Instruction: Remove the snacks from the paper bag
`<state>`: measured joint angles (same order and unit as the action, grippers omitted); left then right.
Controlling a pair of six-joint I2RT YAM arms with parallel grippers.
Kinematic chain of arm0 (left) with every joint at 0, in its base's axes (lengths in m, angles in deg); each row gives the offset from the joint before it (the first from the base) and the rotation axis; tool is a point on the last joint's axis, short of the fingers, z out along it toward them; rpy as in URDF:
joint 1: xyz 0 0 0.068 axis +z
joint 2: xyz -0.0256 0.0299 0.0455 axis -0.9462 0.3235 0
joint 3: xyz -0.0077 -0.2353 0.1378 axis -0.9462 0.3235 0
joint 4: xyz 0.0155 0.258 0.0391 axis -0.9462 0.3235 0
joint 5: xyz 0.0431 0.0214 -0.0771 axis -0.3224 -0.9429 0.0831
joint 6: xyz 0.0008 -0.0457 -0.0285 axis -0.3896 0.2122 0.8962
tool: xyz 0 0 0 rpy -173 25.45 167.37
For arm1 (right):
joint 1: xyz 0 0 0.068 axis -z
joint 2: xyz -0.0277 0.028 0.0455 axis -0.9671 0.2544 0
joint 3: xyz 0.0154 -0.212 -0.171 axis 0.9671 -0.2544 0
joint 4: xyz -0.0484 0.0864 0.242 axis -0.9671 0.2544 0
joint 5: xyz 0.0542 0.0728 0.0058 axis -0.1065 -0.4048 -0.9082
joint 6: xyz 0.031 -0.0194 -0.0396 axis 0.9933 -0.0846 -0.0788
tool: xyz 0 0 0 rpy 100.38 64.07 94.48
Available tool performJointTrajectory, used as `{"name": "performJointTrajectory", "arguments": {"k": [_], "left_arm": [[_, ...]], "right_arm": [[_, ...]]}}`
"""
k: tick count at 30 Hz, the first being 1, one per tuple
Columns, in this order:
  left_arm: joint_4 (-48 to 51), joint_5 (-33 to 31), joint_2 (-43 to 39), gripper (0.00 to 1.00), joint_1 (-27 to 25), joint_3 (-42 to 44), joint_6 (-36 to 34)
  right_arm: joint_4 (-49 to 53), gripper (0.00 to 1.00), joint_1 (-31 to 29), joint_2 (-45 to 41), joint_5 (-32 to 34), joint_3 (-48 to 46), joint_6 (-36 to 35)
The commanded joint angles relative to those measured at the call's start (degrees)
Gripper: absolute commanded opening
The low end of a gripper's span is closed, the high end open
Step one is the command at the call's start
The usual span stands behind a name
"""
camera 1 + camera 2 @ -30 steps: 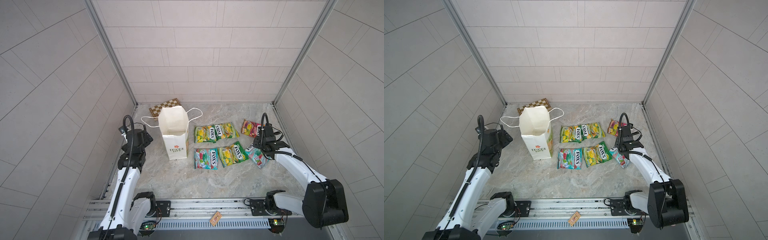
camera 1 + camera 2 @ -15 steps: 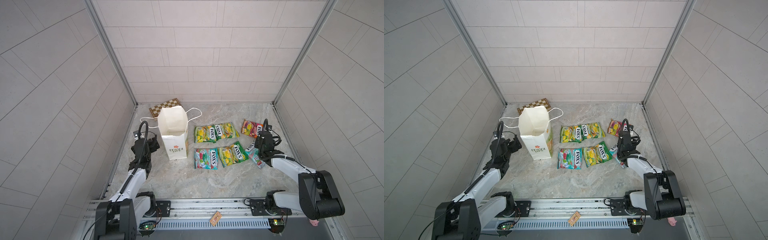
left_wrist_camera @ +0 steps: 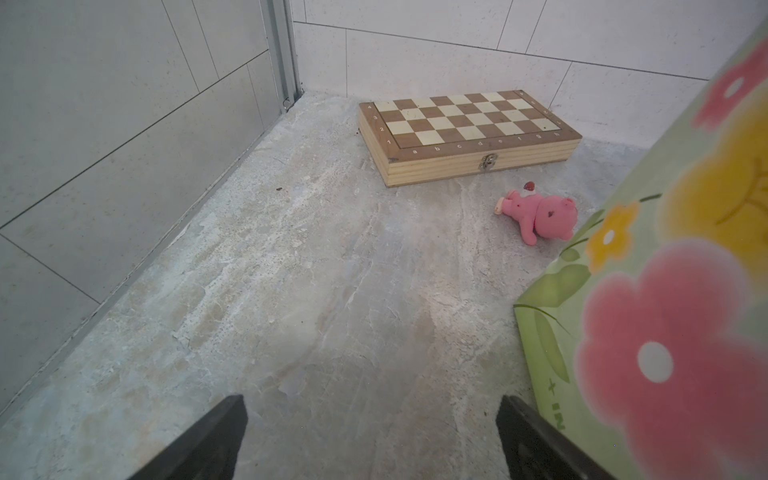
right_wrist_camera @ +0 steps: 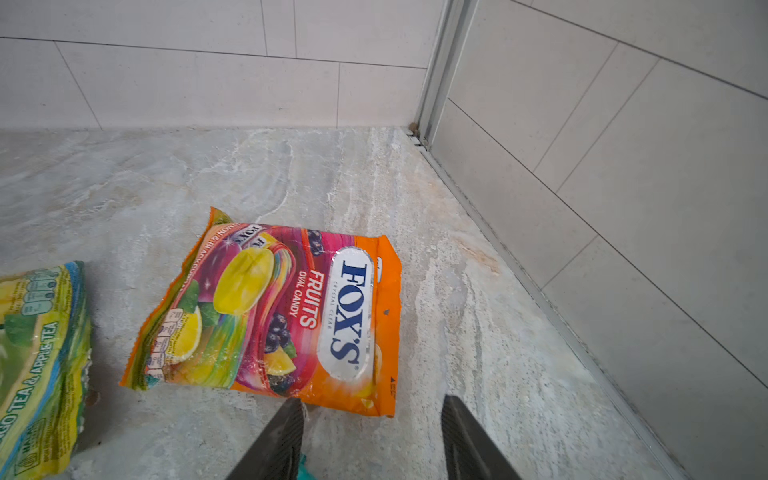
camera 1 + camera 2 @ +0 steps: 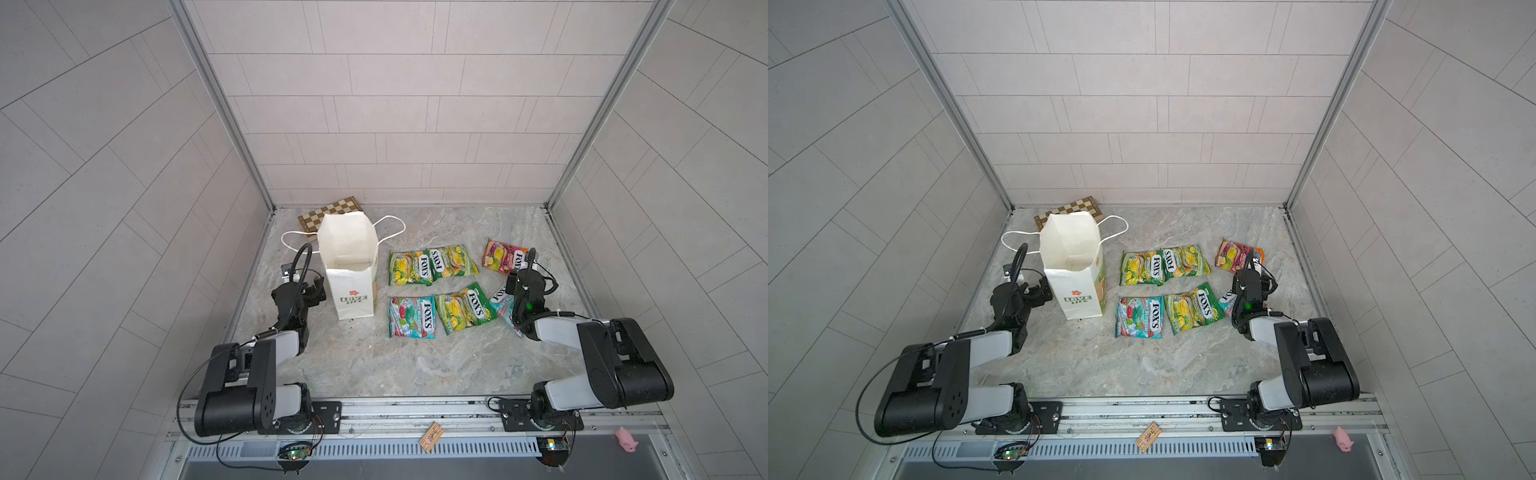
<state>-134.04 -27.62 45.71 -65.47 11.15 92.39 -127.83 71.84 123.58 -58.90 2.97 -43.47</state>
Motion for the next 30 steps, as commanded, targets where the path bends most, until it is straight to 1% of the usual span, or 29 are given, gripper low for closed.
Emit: {"name": "performJointTrajectory", "arguments": {"k": [1, 2, 4, 7, 9, 10, 12, 13, 14, 15, 16, 22, 30], "left_arm": [[-4.5, 0.5, 1.8, 1.0, 0.4, -3.0, 1.1], [-4.9, 0.6, 2.3, 1.0, 0.5, -2.9, 2.5], [-9.0, 2.4, 4.7, 1.0, 0.4, -1.6, 1.5], [-25.6, 5.0, 13.1, 1.0, 0.4, 2.2, 1.2], [-31.2, 8.0, 16.9, 1.0, 0.4, 2.6, 0.5], [-28.4, 7.2, 15.3, 1.0, 0.4, 2.3, 0.5], [-22.1, 3.8, 13.7, 1.0, 0.1, 0.4, 0.6], [-21.6, 3.0, 14.0, 1.0, -0.5, -0.1, 0.3], [-21.7, 2.8, 14.4, 1.0, -0.7, -0.5, 0.2], [-21.3, 2.8, 14.1, 1.0, -0.7, -0.5, 0.2], [-20.9, 3.0, 13.8, 1.0, -0.7, -0.4, 0.0], [-23.4, 3.1, 14.3, 1.0, -0.8, 0.6, 0.3], [-22.2, 2.7, 14.1, 1.0, -0.7, 0.0, 0.2]], "right_arm": [[-4.6, 0.55, 0.1, 0.8, -2.8, -0.4, -3.0], [-5.1, 0.55, 0.1, 1.1, -2.8, -0.7, -2.9], [-7.9, 0.56, 0.1, 2.4, -3.4, -1.4, -3.1], [-12.3, 0.56, 0.1, 5.2, -4.8, -2.5, -3.7], [-13.9, 0.57, 0.1, 6.6, -5.6, -2.8, -4.0], [-15.0, 0.58, 0.1, 7.3, -5.7, -2.8, -4.2], [-13.1, 0.61, 0.1, 6.8, -4.9, -2.4, -3.8], [-14.0, 0.67, 0.1, 7.1, -4.8, -2.5, -3.8], [-13.9, 0.75, 0.1, 7.1, -4.9, -2.5, -3.9], [-13.6, 0.94, 0.1, 7.0, -4.8, -2.5, -3.9], [-13.9, 0.99, 0.1, 7.1, -4.9, -2.5, -3.9], [-13.9, 0.99, 0.1, 7.1, -4.9, -2.5, -4.0], [-13.9, 0.99, 0.1, 7.1, -4.9, -2.5, -4.0]]}}
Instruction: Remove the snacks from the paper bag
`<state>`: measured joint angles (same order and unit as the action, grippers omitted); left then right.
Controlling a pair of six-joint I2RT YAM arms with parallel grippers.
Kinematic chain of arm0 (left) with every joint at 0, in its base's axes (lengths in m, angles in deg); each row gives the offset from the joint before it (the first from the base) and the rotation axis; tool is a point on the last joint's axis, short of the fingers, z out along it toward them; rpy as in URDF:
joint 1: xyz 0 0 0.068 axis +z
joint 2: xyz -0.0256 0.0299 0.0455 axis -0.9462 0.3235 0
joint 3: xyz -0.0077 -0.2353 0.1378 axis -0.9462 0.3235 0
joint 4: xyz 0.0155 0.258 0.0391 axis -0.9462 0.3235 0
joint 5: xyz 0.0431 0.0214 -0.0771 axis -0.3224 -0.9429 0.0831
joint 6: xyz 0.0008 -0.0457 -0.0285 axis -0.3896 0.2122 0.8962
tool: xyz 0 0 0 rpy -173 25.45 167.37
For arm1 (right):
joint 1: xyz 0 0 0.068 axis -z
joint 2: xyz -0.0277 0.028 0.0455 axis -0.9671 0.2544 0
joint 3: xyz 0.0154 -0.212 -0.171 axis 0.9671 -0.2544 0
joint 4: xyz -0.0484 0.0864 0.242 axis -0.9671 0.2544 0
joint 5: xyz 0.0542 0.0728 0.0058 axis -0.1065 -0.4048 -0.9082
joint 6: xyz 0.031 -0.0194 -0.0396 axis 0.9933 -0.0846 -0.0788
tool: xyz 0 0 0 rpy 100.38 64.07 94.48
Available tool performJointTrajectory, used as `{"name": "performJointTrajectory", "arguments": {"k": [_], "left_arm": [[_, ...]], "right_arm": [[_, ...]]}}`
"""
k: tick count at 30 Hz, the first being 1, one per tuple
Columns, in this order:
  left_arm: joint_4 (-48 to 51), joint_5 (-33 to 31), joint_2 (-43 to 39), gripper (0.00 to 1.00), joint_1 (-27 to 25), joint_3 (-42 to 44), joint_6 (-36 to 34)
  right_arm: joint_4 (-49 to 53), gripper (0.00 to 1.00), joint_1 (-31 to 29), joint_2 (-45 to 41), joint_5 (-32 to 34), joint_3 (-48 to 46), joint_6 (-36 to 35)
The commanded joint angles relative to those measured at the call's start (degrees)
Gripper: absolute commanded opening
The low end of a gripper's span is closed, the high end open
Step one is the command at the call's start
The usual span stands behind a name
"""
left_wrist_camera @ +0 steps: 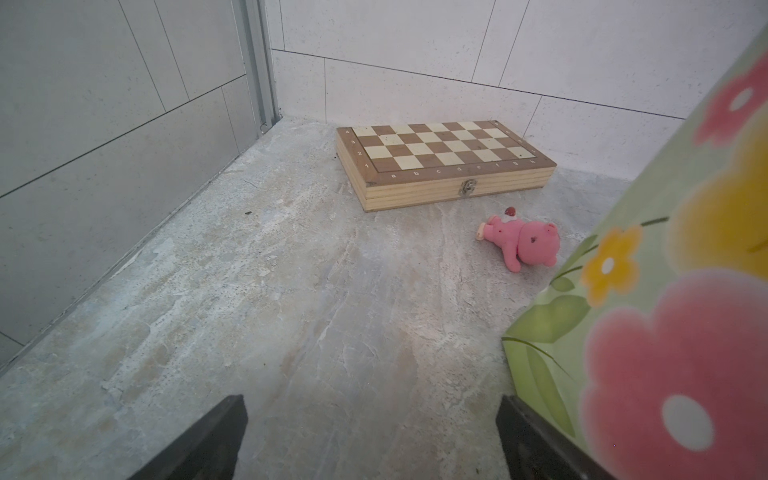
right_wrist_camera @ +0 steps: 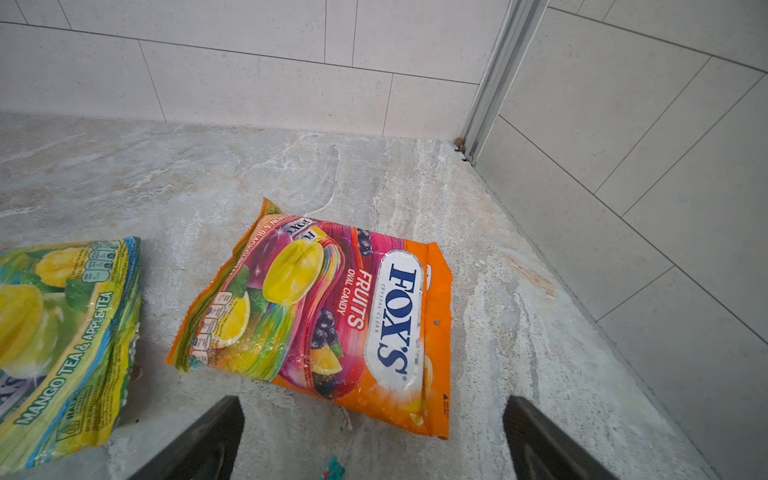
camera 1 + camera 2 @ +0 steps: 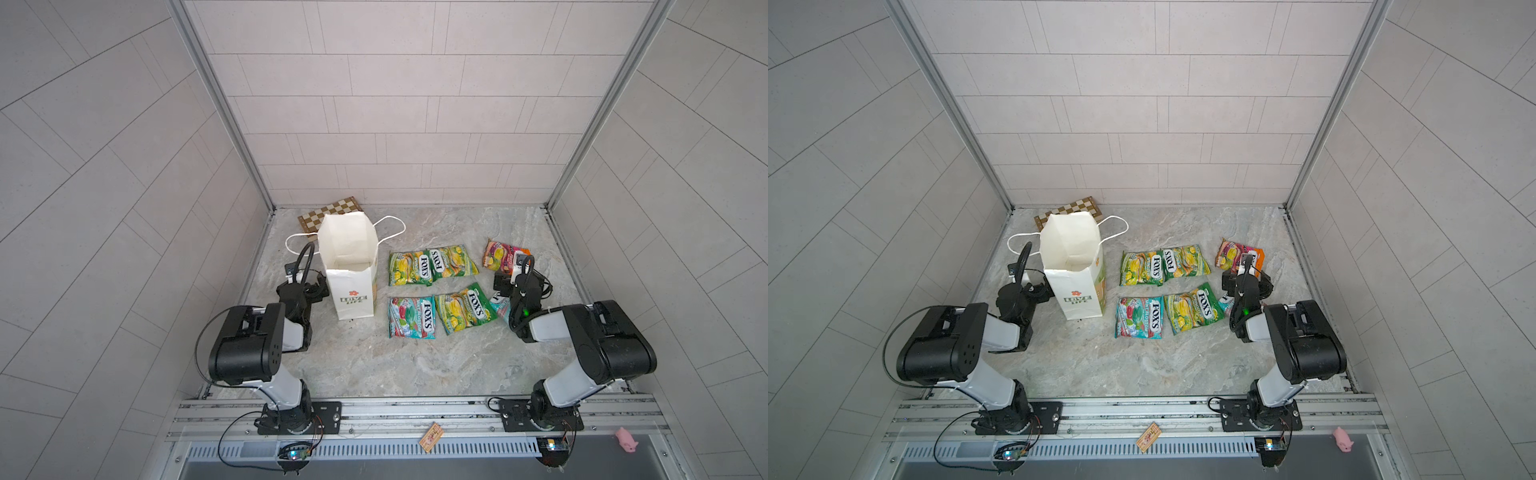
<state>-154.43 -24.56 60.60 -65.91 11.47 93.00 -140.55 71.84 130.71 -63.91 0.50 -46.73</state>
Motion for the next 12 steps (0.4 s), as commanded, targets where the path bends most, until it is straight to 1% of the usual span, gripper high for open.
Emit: {"name": "performJointTrajectory", "arguments": {"k": [1, 12], "left_arm": [[-1.8, -0.3, -0.8, 1.0, -0.3, -0.3, -0.4], [-1.1, 0.0, -0.9, 1.0, -0.3, -0.7, -0.5]], "right_arm": [[-1.1, 0.99, 0.1, -0.1, 0.1, 0.0, -0.7], [-1.1, 0.99, 0.1, 0.0, 0.1, -0.1, -0.7]]}}
